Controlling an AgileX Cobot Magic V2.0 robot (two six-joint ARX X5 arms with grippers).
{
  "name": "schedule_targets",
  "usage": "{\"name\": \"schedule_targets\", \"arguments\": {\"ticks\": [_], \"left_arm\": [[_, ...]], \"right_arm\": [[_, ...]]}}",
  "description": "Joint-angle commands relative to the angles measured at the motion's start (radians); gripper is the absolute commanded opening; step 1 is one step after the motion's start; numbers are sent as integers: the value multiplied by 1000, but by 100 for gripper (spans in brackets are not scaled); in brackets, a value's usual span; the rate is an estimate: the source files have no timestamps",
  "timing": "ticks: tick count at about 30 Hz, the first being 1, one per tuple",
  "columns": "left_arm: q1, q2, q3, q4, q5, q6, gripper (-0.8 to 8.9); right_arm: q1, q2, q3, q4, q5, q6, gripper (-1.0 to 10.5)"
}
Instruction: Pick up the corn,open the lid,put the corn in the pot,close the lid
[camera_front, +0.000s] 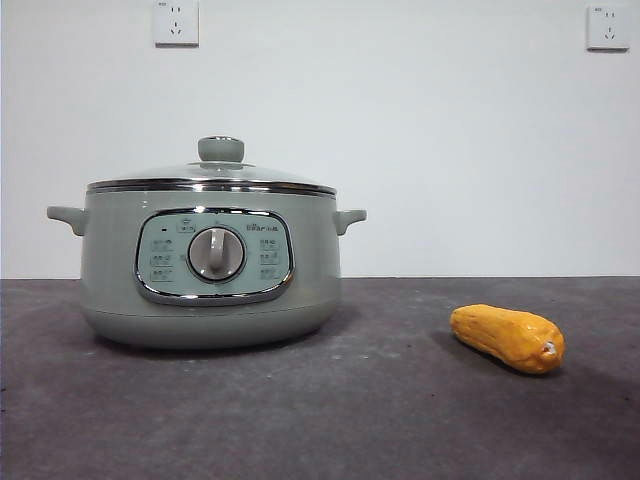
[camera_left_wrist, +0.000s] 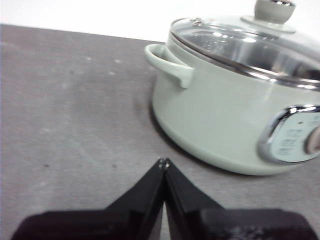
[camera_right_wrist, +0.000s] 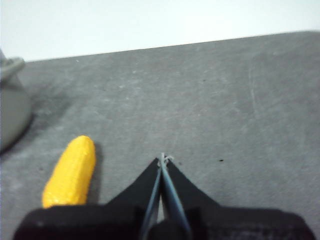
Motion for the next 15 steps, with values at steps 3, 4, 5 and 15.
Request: {"name": "schedule_targets", "arguments": {"ticks": [3,4,5,15], "left_arm": [[3,2,11,-2,69,-122,-6],[3,3,21,-9,76,-138,-6],[3,3,33,-21,78,-150,-6],[3,65,272,-192,155,-156,-6]], "right_arm": [[0,-1,11,17,-60,177,-10],[0,-1,24,14,-72,200,-10],[0,0,38,10,-81,213,-10],[0,109,311,-137,-180,216,-11]]}}
